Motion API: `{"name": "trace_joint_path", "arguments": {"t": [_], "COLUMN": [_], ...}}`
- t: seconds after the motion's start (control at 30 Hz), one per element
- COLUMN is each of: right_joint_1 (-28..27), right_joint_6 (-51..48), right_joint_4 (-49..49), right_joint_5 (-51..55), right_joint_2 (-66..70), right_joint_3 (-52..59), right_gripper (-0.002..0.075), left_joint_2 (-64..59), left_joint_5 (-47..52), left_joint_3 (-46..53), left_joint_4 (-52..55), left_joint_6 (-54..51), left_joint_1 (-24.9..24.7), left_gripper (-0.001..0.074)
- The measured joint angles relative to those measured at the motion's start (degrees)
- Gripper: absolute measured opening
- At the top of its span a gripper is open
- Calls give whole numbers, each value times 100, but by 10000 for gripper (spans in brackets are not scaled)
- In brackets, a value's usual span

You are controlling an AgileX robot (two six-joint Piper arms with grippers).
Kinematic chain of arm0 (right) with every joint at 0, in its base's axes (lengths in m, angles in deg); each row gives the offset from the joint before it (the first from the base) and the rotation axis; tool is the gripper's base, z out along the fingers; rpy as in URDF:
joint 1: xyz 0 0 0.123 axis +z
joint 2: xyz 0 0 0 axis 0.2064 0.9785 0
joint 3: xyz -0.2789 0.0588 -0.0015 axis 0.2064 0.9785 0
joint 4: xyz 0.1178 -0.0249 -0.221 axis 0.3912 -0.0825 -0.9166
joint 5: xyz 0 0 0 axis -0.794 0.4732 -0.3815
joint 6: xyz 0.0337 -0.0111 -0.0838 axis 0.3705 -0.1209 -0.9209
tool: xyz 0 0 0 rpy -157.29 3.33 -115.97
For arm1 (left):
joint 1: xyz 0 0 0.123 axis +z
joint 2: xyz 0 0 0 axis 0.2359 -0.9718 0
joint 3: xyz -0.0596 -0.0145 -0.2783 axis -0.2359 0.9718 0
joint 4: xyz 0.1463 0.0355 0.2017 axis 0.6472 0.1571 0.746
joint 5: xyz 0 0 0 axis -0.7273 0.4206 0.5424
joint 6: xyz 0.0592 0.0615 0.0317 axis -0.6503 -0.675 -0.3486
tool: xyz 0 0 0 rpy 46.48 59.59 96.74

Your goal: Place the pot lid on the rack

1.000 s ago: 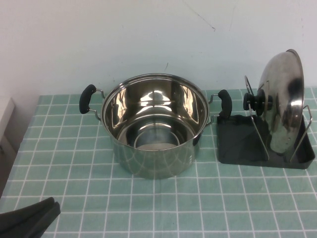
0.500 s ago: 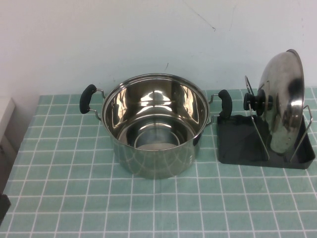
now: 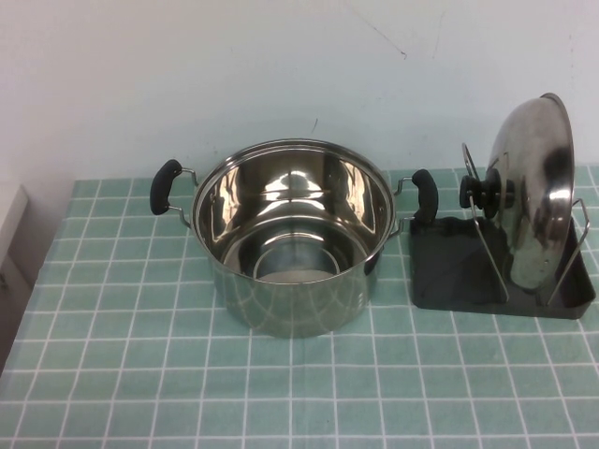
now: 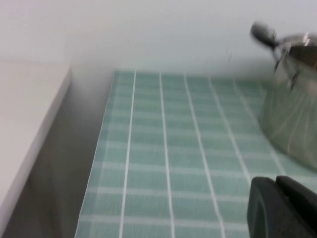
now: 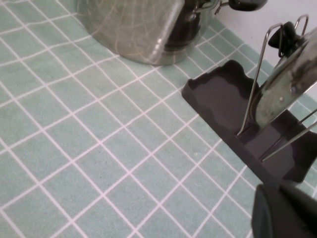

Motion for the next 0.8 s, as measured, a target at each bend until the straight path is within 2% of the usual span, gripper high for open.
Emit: {"name": "trace_joint_path", "arguments": {"t": [0.13, 0.8], "right_joint_1": [0, 0], "right_joint_6": [0, -13], "right_joint_4": [0, 0], "right_joint_5": [0, 0], "right_joint_2": [0, 0], "right_joint_3": [0, 0], "right_gripper": [0, 0], "left_joint_2": [0, 0], "left_joint_5": [572, 675], "left_joint_3": [0, -22], "left_joint_4": [0, -30], "left_joint_6": [-77, -116], "left_joint_1": [23, 23], "left_gripper": [-2, -2]}}
